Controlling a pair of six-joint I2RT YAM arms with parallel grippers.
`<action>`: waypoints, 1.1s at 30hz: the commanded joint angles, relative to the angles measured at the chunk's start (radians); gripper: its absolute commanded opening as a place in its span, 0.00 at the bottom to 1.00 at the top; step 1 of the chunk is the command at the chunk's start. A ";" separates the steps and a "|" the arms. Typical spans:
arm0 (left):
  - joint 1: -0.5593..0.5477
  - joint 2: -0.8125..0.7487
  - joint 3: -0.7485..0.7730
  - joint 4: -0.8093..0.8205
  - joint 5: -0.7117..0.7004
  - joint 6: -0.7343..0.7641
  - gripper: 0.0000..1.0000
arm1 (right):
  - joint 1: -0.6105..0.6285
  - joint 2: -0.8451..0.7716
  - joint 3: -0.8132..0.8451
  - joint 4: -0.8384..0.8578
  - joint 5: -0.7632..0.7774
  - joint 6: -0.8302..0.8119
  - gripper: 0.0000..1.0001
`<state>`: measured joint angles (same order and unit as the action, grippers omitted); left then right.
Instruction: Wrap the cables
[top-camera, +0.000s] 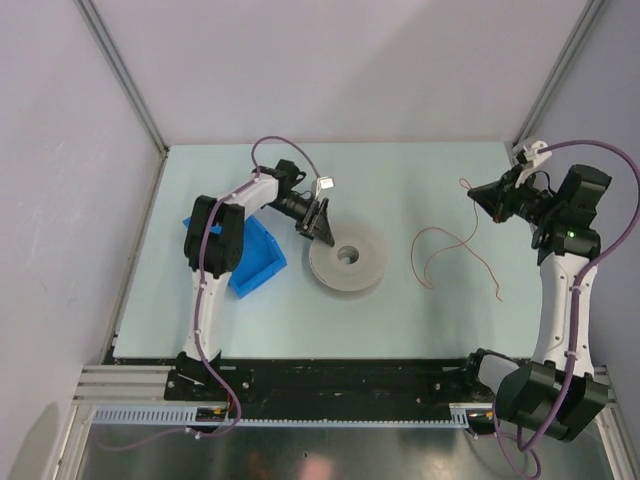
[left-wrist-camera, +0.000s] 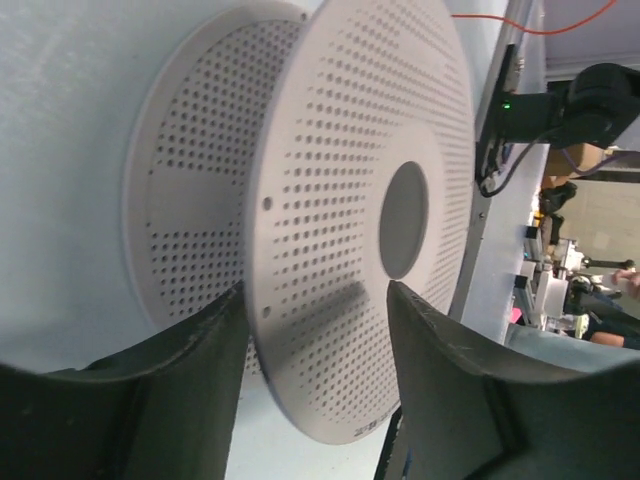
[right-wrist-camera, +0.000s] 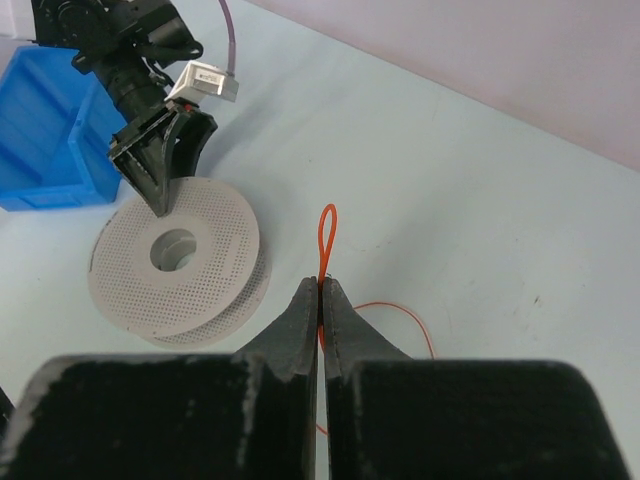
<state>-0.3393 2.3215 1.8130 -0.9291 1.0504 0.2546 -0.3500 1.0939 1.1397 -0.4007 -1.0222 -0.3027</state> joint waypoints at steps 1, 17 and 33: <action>-0.007 -0.006 0.022 -0.006 0.120 0.009 0.55 | 0.042 0.000 0.045 0.007 0.040 -0.024 0.00; -0.071 -0.359 -0.109 -0.008 0.036 0.103 0.00 | 0.194 0.009 0.077 -0.122 0.064 -0.118 0.00; -0.300 -0.735 -0.420 0.008 -0.363 0.487 0.00 | 0.429 -0.002 0.079 -0.414 0.141 -0.433 0.00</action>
<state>-0.5968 1.6459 1.4269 -0.9451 0.8368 0.6235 0.0086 1.1069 1.1774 -0.7204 -0.9192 -0.6174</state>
